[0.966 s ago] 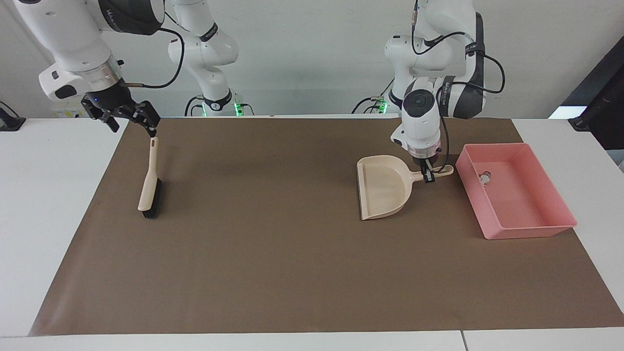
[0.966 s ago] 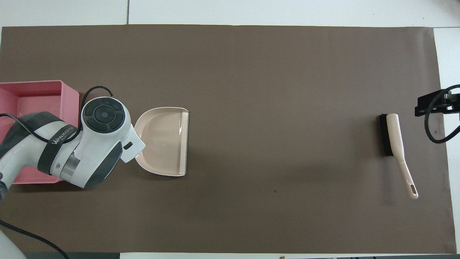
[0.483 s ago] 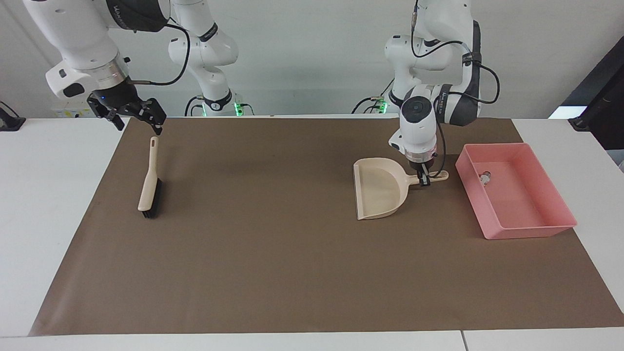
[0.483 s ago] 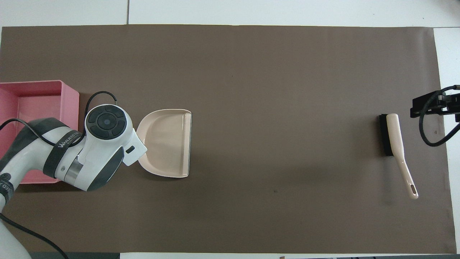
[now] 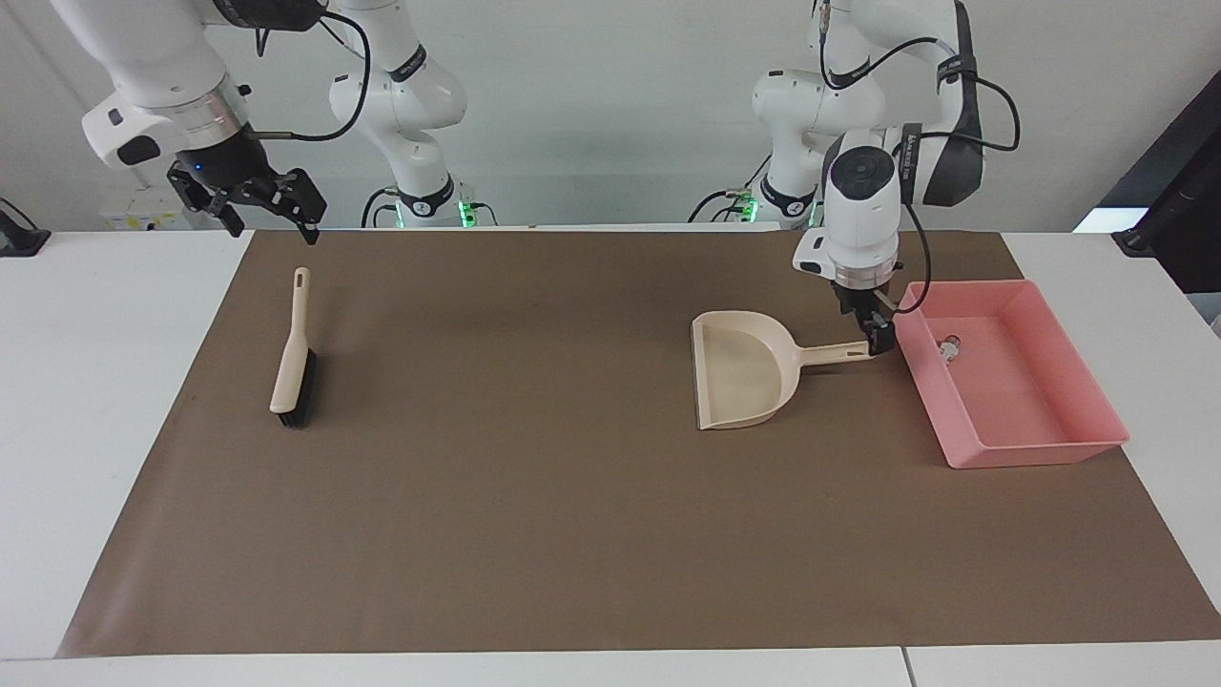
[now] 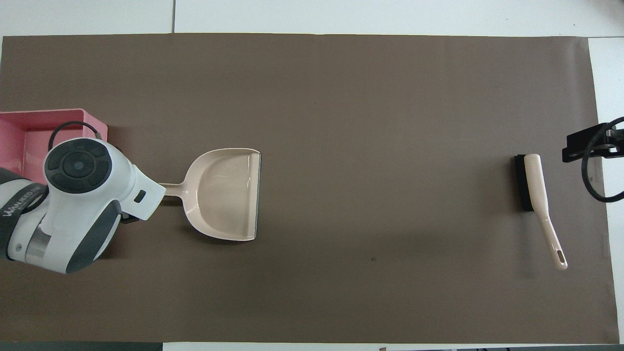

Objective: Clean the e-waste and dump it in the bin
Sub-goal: 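Turn the dustpan upright and carry it away from the bin with the left gripper, then set the dustpan on the table, open the left gripper and withdraw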

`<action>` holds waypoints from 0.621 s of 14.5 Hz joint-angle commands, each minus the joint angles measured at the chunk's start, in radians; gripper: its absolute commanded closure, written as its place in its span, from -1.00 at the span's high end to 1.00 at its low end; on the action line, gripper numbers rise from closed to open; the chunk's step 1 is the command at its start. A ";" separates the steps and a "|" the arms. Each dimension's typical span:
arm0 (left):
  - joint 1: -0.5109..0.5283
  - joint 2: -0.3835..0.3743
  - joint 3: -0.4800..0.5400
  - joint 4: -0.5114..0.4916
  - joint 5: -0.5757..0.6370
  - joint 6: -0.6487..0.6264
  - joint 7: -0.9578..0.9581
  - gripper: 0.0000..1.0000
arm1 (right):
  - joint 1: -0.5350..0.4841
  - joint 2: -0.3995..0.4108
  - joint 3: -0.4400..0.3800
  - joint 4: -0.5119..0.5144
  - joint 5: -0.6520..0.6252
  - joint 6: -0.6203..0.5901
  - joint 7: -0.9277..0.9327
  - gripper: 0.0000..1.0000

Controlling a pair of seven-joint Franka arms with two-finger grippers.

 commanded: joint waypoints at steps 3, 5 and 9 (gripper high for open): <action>0.092 -0.096 0.000 -0.027 -0.018 -0.046 -0.253 0.96 | -0.014 0.012 0.013 0.012 0.012 0.000 -0.002 1.00; 0.110 -0.103 0.002 -0.025 -0.021 -0.046 -0.367 0.96 | -0.014 0.011 0.014 0.008 0.002 0.003 -0.008 1.00; 0.190 -0.101 0.005 -0.001 -0.175 -0.046 -0.672 0.96 | 0.000 0.009 0.015 0.005 -0.007 0.003 -0.009 1.00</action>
